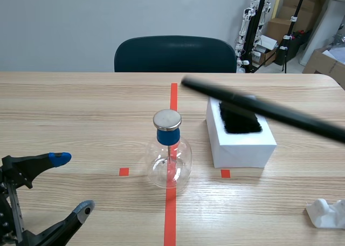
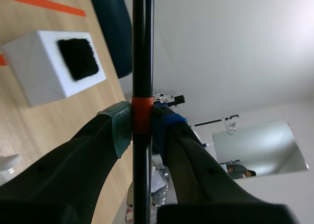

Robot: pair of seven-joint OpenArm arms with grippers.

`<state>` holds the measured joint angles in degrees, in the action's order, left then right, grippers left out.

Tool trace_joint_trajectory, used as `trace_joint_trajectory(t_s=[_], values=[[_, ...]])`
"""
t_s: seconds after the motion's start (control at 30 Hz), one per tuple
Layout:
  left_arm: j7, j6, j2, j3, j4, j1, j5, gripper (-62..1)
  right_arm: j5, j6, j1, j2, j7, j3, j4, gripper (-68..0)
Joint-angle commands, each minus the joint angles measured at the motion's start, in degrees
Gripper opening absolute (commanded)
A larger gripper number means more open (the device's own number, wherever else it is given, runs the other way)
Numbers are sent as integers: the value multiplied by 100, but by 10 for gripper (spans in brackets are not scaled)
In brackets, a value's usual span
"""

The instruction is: Do the electroscope experiment. hold the rod still at the electroscope

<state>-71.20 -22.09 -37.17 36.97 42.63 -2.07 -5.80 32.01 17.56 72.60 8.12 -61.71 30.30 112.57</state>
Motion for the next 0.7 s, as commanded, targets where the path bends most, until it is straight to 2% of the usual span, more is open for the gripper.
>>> trace_joint_trajectory(t_s=[0.0, 0.17, 0.33, 0.5, 0.67], values=[[-94, 7, 0, -24, 109, 2, -37, 14, 153, 37, 4, 59, -57, -22, 7, -679], [-94, 7, 0, -24, 109, 2, -37, 14, 745, 46, -24, 83, 136, -273, 7, -679], [-94, 7, 0, -24, 109, 2, -37, 14, 1016, 175, -24, 109, 293, -522, 7, -679], [-94, 7, 0, -24, 109, 2, -37, 14, 1419, 437, -55, 144, 468, -730, 13, -679], [-94, 7, 0, -24, 109, 2, -35, 14, 1567, 697, -116, 302, 708, -968, 20, -679]])
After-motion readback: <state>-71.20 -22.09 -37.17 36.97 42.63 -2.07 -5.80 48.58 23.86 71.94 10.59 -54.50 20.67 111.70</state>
